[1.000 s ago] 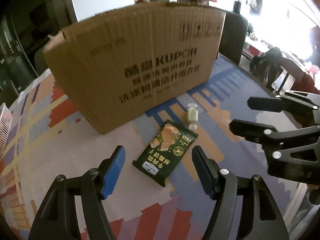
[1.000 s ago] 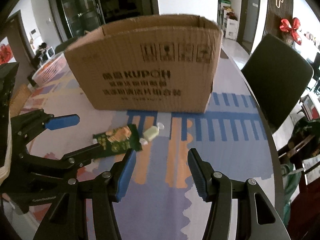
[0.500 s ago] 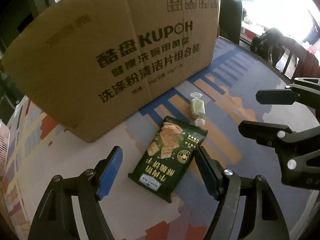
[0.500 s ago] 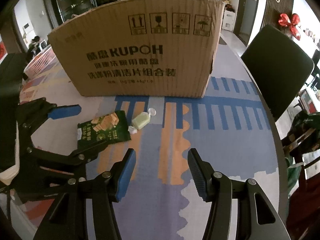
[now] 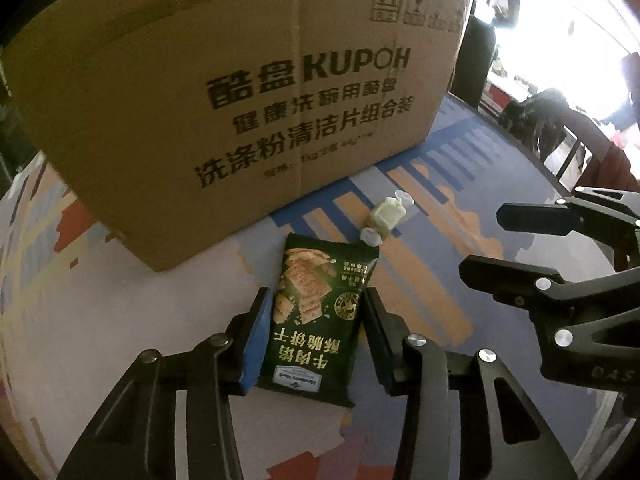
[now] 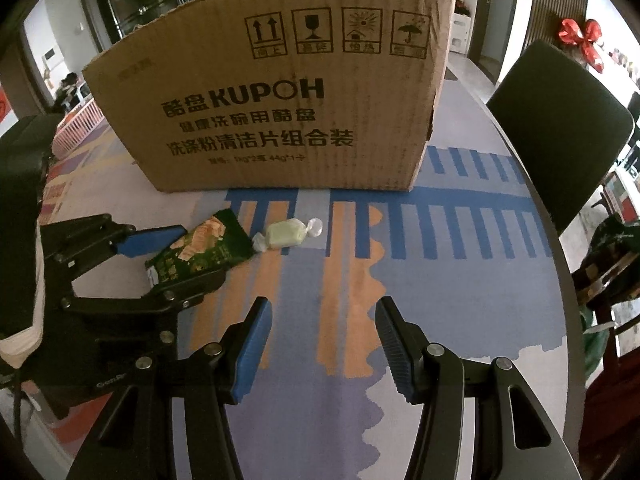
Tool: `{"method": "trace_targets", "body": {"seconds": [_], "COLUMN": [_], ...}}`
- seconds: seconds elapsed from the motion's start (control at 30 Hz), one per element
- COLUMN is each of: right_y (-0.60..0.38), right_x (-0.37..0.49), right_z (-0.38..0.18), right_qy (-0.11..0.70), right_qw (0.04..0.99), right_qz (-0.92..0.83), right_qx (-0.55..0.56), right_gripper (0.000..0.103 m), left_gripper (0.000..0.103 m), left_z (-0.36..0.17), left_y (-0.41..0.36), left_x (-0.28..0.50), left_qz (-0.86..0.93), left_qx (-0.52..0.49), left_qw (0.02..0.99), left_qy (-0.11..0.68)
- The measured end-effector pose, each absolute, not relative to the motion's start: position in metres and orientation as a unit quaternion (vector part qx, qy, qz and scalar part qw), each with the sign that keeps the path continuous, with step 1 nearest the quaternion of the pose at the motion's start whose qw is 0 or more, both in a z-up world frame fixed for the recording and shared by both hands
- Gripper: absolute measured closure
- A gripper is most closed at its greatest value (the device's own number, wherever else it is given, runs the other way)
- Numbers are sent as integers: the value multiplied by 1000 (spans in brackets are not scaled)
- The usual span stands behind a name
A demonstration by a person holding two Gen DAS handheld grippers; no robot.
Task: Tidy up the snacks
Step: 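Grasp the green cracker bag with the left tool while the right tool grasps the white candy, then carry the cracker bag and white candy into the box and open both tools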
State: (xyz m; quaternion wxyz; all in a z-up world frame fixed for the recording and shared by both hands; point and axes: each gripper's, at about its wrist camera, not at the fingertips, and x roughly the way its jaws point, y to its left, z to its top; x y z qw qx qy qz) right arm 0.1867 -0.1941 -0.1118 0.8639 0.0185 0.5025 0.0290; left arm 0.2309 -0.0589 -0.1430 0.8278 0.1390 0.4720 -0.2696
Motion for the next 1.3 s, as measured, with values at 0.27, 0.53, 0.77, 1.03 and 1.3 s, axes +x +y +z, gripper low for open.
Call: {"method": "trace_targets", "body": {"seconds": [0.27, 0.53, 0.77, 1.03, 1.3], "right_y": [-190, -186, -177, -159, -153], "right_x": [193, 217, 242, 251, 245], "right_z": [-113, -112, -121, -132, -134], "right_qy": [493, 476, 478, 483, 471], "right_qw": [868, 876, 874, 871, 877], "right_qz": [47, 69, 81, 87, 95], "right_qx": [22, 33, 29, 2, 9], "right_gripper": [48, 48, 48, 56, 65], "left_gripper": [60, 60, 60, 60, 60], "left_z": [-125, -103, -110, -116, -113], "left_y": [-37, -25, -24, -21, -25], "left_x": [226, 219, 227, 233, 231], "left_qz": [-223, -177, -167, -160, -160], "left_qx": [85, 62, 41, 31, 31], "left_qw": [853, 881, 880, 878, 880], "left_qy": [464, 435, 443, 449, 445]}}
